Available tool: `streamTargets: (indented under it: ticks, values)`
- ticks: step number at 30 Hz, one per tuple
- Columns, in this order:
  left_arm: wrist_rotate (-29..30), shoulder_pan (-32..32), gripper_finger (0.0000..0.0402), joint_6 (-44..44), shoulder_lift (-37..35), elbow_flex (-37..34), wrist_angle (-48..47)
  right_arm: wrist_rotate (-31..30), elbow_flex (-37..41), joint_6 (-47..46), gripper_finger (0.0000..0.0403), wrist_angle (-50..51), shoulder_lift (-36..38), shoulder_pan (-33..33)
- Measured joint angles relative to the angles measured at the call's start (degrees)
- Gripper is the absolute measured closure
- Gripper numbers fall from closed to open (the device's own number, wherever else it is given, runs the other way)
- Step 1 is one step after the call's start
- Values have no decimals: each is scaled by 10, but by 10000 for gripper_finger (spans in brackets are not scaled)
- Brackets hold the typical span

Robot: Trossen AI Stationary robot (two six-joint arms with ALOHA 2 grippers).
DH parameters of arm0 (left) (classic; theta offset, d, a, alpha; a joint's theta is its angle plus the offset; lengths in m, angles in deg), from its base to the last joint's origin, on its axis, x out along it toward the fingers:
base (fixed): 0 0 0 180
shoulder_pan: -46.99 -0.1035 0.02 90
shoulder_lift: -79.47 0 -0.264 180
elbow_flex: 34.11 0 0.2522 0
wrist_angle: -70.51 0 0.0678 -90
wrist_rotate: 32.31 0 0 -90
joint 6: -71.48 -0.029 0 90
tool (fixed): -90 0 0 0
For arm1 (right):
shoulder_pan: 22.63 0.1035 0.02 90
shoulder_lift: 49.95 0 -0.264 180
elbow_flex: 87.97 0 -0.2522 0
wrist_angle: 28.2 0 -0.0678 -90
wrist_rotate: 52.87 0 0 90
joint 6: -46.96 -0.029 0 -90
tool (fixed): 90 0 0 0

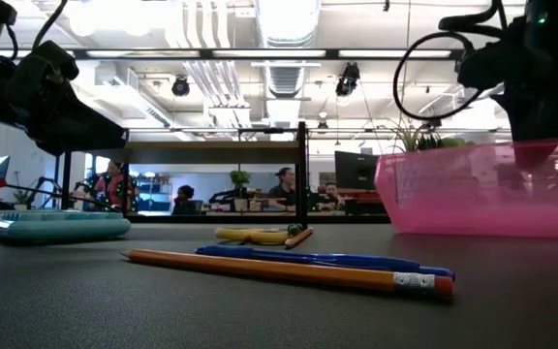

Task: Pack school essentials
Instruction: Put the green eraser into the pink supply box

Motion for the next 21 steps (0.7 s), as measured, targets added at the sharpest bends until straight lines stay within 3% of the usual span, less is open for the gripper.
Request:
streamTargets:
  ticks: [21]
  values:
    - [0, 0, 191, 0, 0, 0, 0, 55, 1, 68, 351, -27, -89, 0]
